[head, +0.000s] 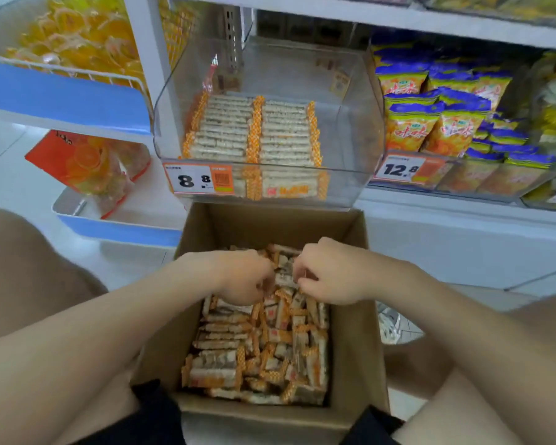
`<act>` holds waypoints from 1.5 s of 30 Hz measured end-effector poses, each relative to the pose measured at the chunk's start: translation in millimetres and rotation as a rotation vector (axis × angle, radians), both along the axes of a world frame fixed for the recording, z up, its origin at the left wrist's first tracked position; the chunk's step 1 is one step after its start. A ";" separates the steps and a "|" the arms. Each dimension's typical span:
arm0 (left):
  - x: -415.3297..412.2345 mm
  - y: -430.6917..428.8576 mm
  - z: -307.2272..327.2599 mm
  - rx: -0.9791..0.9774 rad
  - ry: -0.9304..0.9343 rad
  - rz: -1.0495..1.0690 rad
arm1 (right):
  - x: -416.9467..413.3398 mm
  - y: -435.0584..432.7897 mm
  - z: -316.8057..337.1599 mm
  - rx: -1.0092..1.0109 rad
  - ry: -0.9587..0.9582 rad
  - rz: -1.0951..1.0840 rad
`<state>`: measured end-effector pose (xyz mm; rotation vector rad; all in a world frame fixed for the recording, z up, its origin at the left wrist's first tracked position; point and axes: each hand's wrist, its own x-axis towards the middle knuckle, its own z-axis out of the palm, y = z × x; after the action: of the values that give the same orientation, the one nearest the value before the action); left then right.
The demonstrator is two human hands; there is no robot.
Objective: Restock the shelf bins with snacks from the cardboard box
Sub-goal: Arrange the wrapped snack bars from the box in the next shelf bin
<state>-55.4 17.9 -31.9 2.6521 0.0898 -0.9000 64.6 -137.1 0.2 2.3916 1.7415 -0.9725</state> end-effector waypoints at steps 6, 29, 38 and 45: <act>-8.4 -4.7 -97.5 -0.029 0.126 0.125 | -7.0 -15.3 -108.9 -0.242 -0.037 0.003; 17.9 -80.8 -228.1 -0.312 0.190 0.290 | -9.7 -31.4 -195.0 -0.723 -0.196 0.225; 4.5 -47.3 -180.6 -0.410 0.147 0.421 | -15.9 -40.9 -184.2 -0.720 -0.222 0.255; -5.3 -22.9 -133.9 -0.424 -0.055 0.523 | -0.6 -41.7 -130.7 -0.243 -0.054 -0.091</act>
<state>-60.7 -5.0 -165.8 2.1043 0.4944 -0.5898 64.1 -178.8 -130.5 2.3345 1.4168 -1.0517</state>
